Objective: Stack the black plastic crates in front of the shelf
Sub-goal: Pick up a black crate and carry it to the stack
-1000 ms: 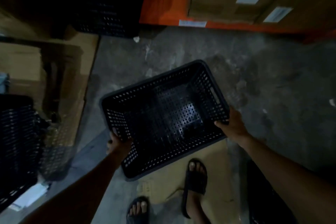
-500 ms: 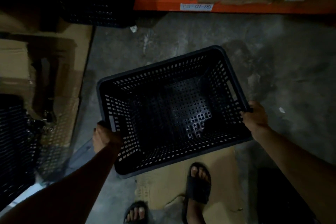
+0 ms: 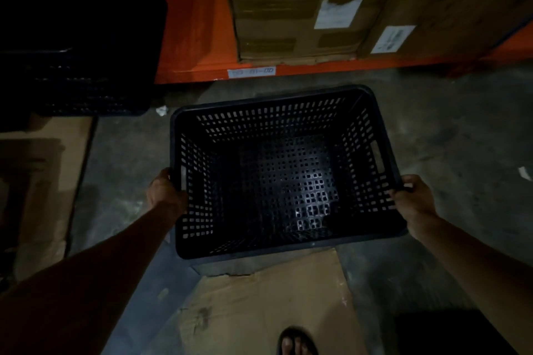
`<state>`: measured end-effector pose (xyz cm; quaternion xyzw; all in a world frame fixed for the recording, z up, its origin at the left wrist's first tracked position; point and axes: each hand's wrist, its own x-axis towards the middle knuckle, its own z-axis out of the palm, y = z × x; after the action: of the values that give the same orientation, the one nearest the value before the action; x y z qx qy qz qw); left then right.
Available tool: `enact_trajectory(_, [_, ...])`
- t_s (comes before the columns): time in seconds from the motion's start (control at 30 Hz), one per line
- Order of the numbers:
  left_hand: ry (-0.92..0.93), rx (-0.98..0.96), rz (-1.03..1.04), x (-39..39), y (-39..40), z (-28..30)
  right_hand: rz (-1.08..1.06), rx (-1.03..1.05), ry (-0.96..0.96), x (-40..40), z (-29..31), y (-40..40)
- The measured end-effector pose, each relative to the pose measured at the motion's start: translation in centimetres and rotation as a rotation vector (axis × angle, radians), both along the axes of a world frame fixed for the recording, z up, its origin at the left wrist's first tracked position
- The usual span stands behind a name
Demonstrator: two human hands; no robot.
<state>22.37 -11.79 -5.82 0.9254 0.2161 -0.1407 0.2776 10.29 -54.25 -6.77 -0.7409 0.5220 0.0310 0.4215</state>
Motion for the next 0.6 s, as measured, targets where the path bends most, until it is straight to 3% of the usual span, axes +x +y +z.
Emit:
enact_trajectory(0.13, [-0.037, -0.034, 0.028, 0.8, -1.5, -1.0, -0.023, 0.012, -0.037, 0.7, -1.3, -1.5])
enact_trajectory(0.27, [-0.056, 0.001, -0.072, 2.1, -2.5, -1.0, -0.07, 0.033, -0.061, 0.6, -2.7, -2.5])
enact_trajectory(0.47, [0.077, 0.041, -0.11, 1.7, -3.4, -0.4, -0.019, 0.059, -0.104, 0.1, -2.2, -2.9])
enact_trajectory(0.6, [0.183, 0.003, -0.121, 1.5, -4.6, 0.8, 0.141, 0.175, -0.129, -0.7, -0.3, -2.7])
